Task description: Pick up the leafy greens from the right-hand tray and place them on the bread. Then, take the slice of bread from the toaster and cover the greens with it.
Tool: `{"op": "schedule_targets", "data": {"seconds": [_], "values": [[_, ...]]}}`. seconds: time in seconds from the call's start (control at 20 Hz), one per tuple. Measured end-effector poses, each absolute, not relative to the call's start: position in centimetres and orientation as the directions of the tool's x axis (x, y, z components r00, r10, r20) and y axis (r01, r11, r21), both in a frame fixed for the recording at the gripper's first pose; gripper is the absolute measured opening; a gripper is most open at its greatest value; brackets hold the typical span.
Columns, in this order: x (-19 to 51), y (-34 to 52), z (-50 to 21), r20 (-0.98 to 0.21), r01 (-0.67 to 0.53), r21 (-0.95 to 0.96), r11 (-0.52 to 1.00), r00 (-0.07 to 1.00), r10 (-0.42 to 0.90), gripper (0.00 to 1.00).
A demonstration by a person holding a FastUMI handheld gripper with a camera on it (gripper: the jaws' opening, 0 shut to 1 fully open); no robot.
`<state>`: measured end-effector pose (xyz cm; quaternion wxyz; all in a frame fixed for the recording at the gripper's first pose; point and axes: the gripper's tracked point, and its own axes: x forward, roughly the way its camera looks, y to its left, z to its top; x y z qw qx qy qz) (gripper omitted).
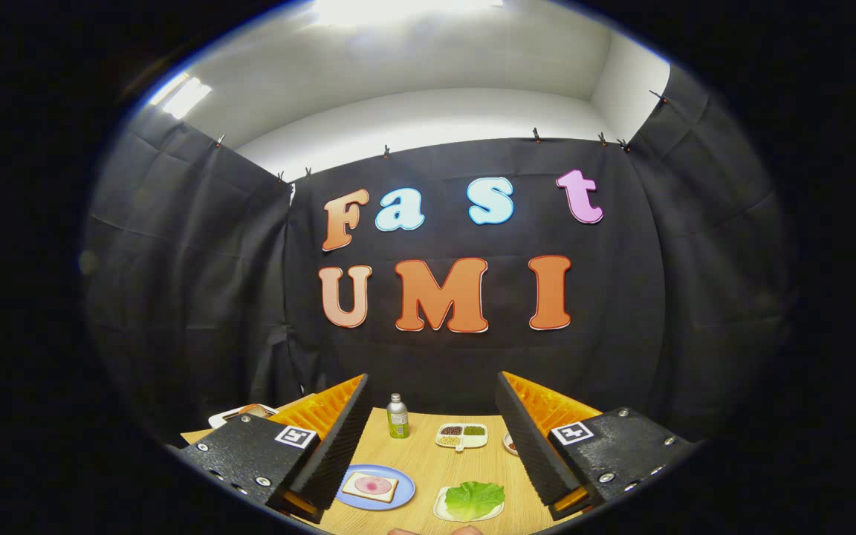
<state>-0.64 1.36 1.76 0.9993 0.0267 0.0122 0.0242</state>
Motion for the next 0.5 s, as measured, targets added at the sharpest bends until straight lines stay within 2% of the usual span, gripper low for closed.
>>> {"op": "schedule_targets", "data": {"seconds": [0.5], "values": [[0.6,0.4,3.1,-0.012,-0.071,0.091,0.993,0.997,0.072,0.99]]}}
